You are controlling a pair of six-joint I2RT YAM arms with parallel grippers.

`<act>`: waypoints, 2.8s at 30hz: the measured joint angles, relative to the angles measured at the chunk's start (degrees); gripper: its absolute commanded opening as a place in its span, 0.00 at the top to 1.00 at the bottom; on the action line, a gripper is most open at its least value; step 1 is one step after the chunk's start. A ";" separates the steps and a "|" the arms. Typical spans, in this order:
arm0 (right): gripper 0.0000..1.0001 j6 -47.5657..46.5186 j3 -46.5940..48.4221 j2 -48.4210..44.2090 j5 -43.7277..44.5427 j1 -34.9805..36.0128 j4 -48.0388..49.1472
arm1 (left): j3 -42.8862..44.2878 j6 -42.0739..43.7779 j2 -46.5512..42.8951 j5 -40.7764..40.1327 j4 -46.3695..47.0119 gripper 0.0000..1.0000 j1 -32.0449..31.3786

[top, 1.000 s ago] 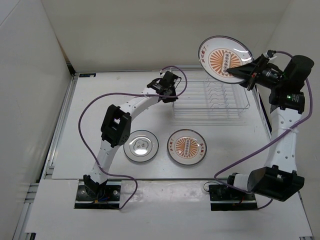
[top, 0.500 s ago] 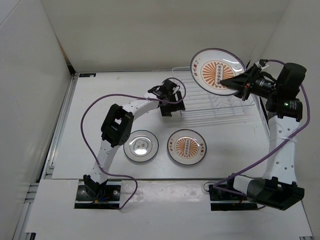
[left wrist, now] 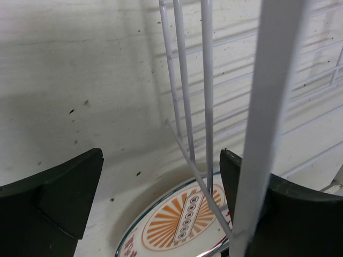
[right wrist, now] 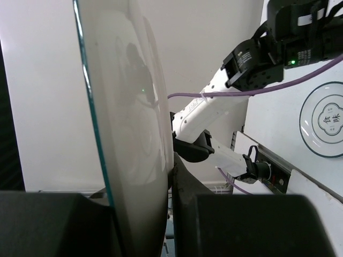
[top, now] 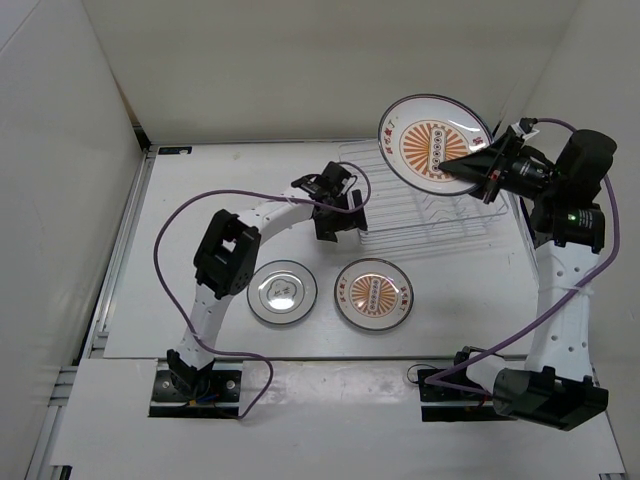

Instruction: Unload the plates from the dish rack

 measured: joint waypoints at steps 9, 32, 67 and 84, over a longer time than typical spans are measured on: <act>1.00 0.07 -0.98 -1.64 -0.02 0.07 0.87 | 11.72 3.10 -1.11 2.05 -7.19 0.13 3.50; 1.00 -3.02 -3.32 -3.50 -0.55 1.22 0.13 | 20.41 5.20 2.40 5.79 -9.55 0.32 7.41; 1.00 -23.98 -57.20 -14.99 31.56 16.74 -7.10 | -61.55 25.16 -100.89 -17.84 -28.46 0.10 5.29; 0.10 -23.67 -54.36 -2.69 38.62 27.06 2.19 | -67.45 25.46 -102.36 -19.71 -27.76 0.05 5.09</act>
